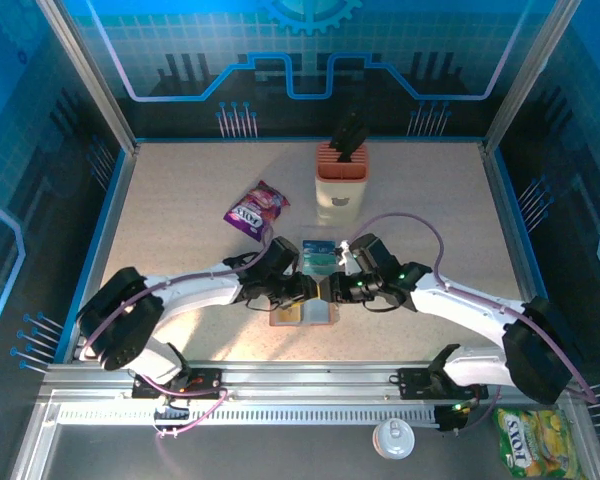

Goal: Take the credit cards out of the card holder

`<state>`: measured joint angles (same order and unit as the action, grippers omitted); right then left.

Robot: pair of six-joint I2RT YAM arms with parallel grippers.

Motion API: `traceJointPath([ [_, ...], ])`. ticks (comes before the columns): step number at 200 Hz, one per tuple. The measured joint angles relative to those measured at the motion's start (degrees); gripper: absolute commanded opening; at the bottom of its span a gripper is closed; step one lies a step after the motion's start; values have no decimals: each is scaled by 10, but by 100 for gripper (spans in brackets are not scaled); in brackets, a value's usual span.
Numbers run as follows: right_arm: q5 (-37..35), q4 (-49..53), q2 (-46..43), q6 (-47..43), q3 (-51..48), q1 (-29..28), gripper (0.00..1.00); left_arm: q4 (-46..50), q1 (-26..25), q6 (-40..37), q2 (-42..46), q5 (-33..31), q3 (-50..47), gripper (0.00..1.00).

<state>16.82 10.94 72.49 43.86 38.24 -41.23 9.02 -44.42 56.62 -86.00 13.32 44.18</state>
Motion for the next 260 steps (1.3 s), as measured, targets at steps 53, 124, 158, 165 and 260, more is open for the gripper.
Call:
traceJointPath([
  [53, 2, -13, 47, 9, 5, -12, 34, 24, 7, -15, 41, -32, -9, 47],
  [124, 3, -19, 93, 12, 27, -31, 34, 23, 20, -26, 112, -47, -56, 50],
  [158, 3, -20, 113, 16, 36, -43, 34, 22, 33, -32, 128, -47, -79, 54],
  [165, 3, -20, 115, 16, 38, -45, 34, 22, 35, -32, 129, -48, -80, 54],
  [260, 3, -36, 166, 27, 66, -57, 34, 26, 70, -25, 141, -47, -124, 51],
])
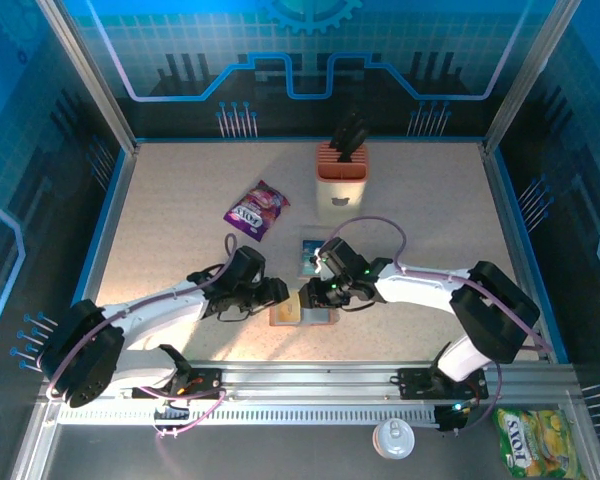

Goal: Take the credit cards out of the card holder

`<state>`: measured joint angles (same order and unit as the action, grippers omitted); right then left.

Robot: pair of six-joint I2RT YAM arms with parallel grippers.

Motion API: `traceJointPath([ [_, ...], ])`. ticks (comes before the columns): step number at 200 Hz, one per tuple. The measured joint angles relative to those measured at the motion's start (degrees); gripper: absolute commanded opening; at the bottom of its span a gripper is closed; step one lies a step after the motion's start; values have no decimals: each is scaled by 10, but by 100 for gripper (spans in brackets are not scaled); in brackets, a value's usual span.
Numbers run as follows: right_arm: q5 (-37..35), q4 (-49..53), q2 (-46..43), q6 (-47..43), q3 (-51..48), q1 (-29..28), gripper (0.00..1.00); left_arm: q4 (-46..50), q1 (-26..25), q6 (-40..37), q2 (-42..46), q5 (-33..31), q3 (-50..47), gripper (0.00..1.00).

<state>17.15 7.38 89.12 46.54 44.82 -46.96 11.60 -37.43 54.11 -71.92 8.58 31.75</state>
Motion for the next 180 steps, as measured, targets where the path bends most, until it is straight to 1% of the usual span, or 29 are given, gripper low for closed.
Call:
traceJointPath([
  [30, 0, 1, 17, 0, 14, 0, 34, -2, 8, 2, 0, 0, -5, 48],
  [63, 0, 0, 35, 0, 26, 0, 34, -11, 13, 6, 0, 2, -9, 39],
  [103, 6, 0, 51, 2, 37, 0, 34, -35, 17, 15, -8, 10, -17, 22],
  [120, 9, 0, 56, 2, 39, -1, 34, -44, 18, 20, -15, 16, -21, 17],
  [139, 13, -1, 63, 2, 41, -3, 34, -50, 18, 25, -24, 19, -23, 14],
  [180, 14, 1, 82, 6, 53, -4, 34, -58, 19, 26, -33, 27, -28, 12],
])
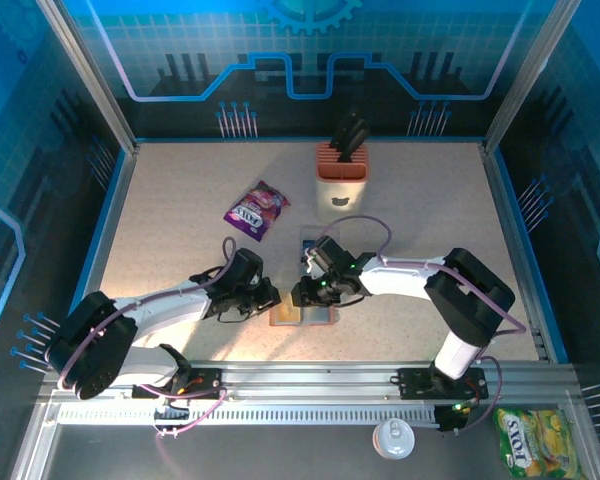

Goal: Take the credit cards out of the card holder

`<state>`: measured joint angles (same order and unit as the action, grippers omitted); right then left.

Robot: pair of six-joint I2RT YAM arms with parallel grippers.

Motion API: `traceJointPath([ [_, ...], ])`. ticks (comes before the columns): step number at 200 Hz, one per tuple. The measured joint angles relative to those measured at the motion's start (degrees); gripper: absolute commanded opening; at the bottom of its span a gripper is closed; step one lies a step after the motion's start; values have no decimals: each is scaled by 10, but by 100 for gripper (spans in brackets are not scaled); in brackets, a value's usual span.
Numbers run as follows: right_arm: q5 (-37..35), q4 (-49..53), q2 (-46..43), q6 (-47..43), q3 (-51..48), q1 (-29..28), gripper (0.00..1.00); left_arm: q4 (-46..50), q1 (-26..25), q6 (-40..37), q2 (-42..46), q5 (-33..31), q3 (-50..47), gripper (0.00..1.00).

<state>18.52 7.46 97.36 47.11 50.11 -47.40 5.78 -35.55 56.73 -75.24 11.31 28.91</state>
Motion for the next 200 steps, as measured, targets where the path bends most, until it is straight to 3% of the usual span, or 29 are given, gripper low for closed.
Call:
traceJointPath([
  [200, -1, 7, 27, 5, 23, -9, 31, -22, 2, 3, -9, 10, -21, 7],
])
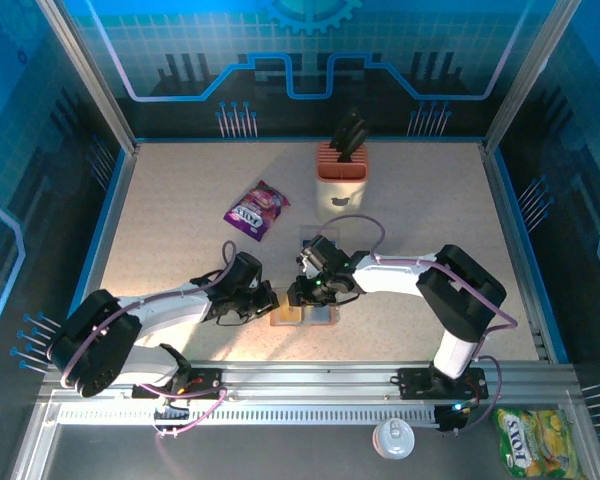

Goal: Take the credit cards out of the card holder

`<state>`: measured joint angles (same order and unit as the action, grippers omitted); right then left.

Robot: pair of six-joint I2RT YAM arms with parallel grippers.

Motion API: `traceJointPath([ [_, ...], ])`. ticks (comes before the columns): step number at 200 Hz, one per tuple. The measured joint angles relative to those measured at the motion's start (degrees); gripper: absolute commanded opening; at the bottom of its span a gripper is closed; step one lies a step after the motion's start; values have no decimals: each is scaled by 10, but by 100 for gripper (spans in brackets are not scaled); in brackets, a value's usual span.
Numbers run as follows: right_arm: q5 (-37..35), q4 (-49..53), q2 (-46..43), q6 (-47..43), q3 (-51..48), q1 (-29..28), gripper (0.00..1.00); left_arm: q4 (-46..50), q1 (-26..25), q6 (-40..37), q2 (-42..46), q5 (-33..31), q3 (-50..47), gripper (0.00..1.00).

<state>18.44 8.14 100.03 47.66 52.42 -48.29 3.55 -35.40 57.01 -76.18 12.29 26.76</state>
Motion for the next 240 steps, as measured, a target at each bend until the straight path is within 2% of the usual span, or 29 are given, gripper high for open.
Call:
traceJointPath([
  [240, -15, 14, -27, 4, -10, -2, 32, 22, 0, -1, 5, 17, 12, 7],
])
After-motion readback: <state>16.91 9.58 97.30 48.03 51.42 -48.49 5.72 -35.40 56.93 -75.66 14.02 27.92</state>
